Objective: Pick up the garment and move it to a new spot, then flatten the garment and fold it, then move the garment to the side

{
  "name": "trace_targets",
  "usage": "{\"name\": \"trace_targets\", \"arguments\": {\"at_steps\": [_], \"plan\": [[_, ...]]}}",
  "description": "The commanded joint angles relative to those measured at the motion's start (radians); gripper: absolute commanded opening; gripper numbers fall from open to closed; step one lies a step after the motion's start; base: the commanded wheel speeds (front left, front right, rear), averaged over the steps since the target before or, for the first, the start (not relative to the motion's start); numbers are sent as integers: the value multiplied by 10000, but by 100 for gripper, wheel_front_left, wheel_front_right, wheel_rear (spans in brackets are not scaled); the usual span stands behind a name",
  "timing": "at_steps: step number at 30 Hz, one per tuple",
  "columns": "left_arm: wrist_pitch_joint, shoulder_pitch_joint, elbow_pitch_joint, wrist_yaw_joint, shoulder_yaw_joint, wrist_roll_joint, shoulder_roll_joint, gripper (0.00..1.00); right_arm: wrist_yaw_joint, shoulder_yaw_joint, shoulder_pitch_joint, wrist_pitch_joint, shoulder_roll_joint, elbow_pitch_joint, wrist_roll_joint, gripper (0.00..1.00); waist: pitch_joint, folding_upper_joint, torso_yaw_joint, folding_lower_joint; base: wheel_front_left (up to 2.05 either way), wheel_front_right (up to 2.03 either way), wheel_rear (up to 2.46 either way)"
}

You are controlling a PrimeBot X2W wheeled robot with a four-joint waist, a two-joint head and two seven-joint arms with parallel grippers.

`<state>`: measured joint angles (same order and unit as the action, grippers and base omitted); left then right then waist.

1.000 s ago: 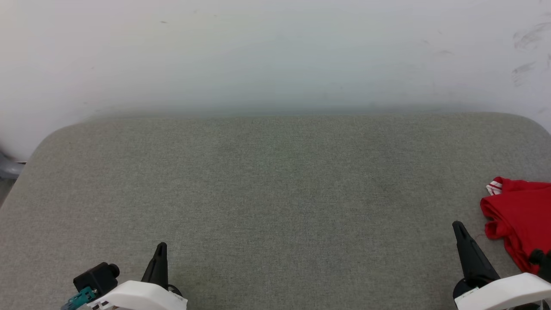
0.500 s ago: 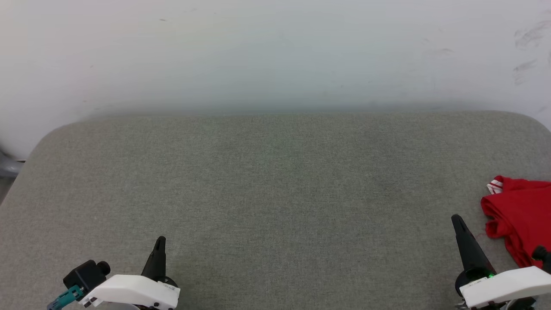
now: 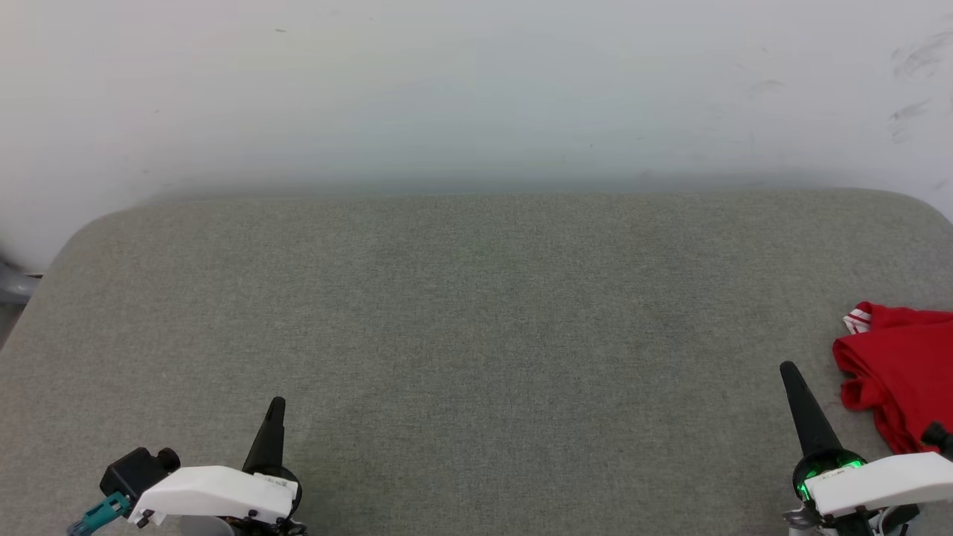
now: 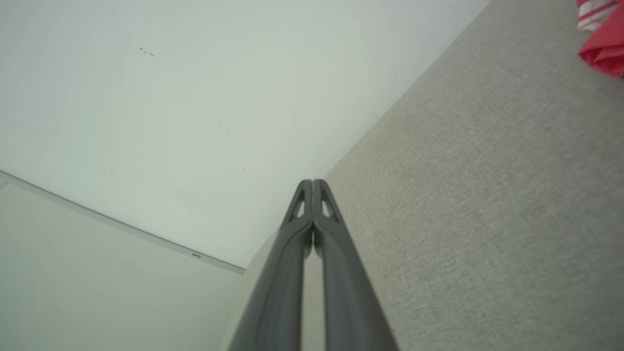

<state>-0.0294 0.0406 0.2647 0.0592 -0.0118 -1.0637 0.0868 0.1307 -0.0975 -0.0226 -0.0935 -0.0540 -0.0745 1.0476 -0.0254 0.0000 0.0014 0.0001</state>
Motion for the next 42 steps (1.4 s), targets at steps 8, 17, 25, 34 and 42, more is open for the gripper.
{"name": "trace_targets", "arguments": {"at_steps": [8,17,25,34,42], "plan": [[238,315,-133,156,-212,-928,-44,0,2,-16,403,-21,-70,-225,991,0,33,0,-2,-1,0,0,0],[472,398,-150,271,-375,-1796,-113,0,2,-27,586,-44,-68,-502,1895,0,72,0,-4,-1,0,0,0],[660,469,-167,364,-506,-2512,-163,0,2,-39,749,-67,-64,-742,2635,0,107,0,-5,-1,0,0,0],[864,542,-176,461,-641,-3251,-208,0,1,-51,906,-91,-58,-989,3403,0,145,0,-7,-1,0,0,0],[1029,596,-189,543,-760,-3871,-252,0,1,-62,1036,-101,-52,-1193,4042,0,180,0,-9,-1,0,0,0]]}}
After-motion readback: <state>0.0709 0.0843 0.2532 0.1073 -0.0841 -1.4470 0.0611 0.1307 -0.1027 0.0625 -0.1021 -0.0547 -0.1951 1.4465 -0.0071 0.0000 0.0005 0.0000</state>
